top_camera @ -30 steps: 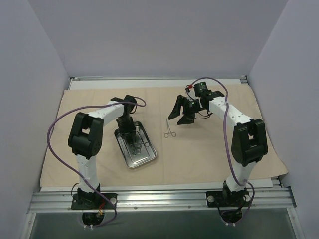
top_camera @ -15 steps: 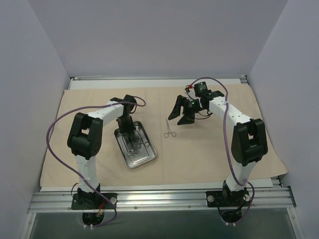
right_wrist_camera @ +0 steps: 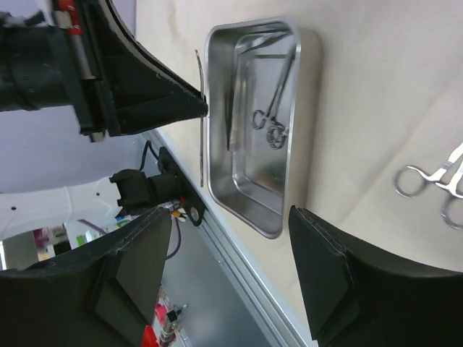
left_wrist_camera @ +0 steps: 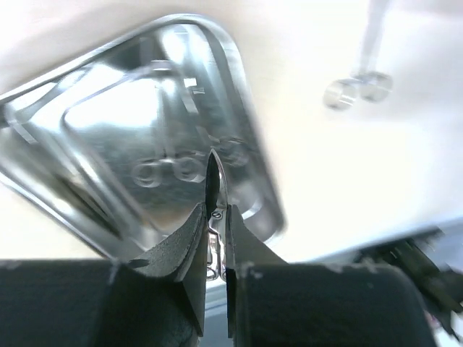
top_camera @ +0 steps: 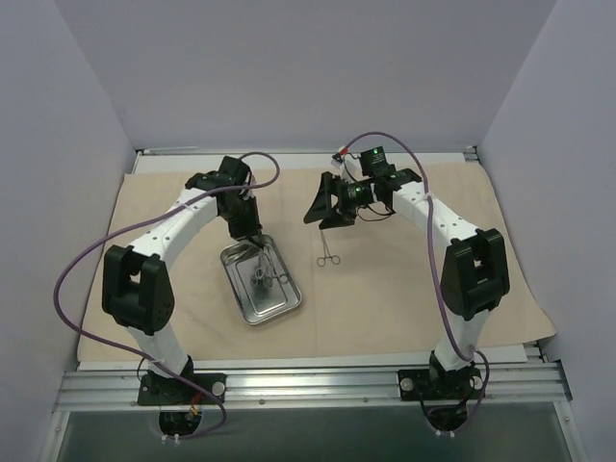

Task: Open and lay out the surgical kit
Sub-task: Pick up the medical item from the container, then place the medical item in the surgical kit.

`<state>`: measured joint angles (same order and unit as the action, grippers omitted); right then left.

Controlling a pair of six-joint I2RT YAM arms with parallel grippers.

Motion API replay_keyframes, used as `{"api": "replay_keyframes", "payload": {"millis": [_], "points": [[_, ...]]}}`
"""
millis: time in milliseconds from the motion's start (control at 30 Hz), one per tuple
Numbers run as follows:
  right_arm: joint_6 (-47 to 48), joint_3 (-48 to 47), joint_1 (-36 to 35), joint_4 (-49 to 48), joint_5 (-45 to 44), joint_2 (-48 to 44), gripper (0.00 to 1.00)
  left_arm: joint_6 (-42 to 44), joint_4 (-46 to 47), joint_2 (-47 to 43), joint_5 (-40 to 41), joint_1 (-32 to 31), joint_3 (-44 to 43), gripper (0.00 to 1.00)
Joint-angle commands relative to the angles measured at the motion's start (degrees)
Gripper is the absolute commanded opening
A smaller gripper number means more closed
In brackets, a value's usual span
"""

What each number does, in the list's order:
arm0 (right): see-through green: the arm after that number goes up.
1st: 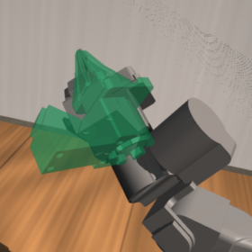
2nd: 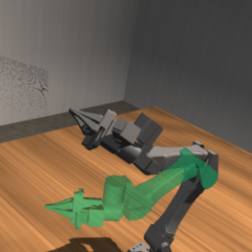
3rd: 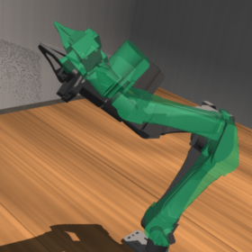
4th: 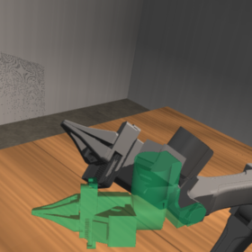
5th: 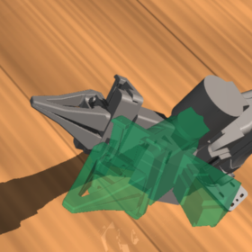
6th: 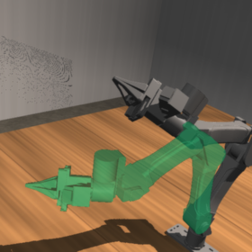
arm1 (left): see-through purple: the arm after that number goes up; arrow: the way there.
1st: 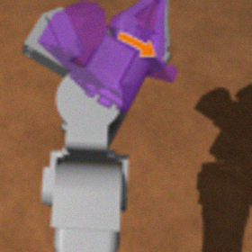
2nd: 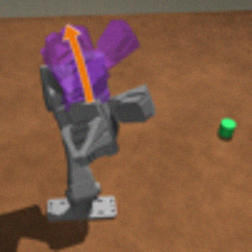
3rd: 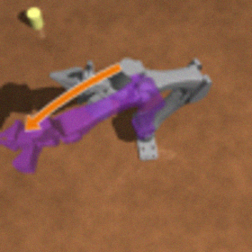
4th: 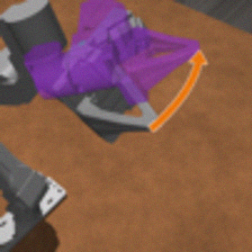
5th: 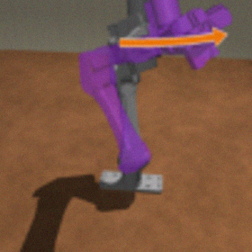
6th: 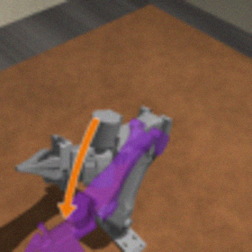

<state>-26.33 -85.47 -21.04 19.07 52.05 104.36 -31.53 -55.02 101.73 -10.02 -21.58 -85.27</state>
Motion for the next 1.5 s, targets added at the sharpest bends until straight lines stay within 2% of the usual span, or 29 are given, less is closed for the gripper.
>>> {"api": "replay_keyframes", "payload": {"millis": [0, 133, 267, 533, 633, 767, 900, 1100, 1467], "points": [[-0.3, -1.7, -3.0, -5.2, 6.7, -0.1, 0.67, 2.4, 1.1, -4.7, -11.8, 0.7, -4.1, 0.02], [-5.9, 0.7, -4.7, -16.7, 11.7, -2.0, 0.66, -0.4, 4.3, -6.5, -19.8, 1.2, -5.0, 0.02], [-7.5, 2.7, -5.3, -21.7, 14.5, -4.5, 0.66, -3.3, 10.4, -8.0, -25.8, 1.3, -4.8, 0.02], [-13.7, 9.0, -5.5, -31.4, 15.9, -7.9, 0.58, -8.1, 19.8, -10.3, -34.5, 1.7, -0.2, 0.02], [-15.8, 10.6, -5.6, -34.9, 16.7, -9.1, 0.57, -10.7, 23.4, -10.9, -35.9, 2.0, 2.0, 0.02], [-16.4, 12.0, -5.7, -35.6, 17.3, -9.4, 0.55, -12.7, 26.3, -11.2, -37.3, 2.2, 2.9, 0.02], [-17.6, 12.7, -5.8, -36.9, 18.3, -9.5, 0.49, -15.4, 29.6, -11.5, -38.6, 2.6, 3.8, 0.02], [-18.8, 13.7, -5.8, -38.7, 18.8, -9.7, 0.47, -18.8, 33.5, -11.5, -39.4, 2.9, 4.5, 0.02], [-28.1, 17.7, -5.9, -51.1, 19.9, -9.5, 0.42, -21.6, 37.1, -11.2, -40.8, 2.9, 4.9, 0.02]]}}
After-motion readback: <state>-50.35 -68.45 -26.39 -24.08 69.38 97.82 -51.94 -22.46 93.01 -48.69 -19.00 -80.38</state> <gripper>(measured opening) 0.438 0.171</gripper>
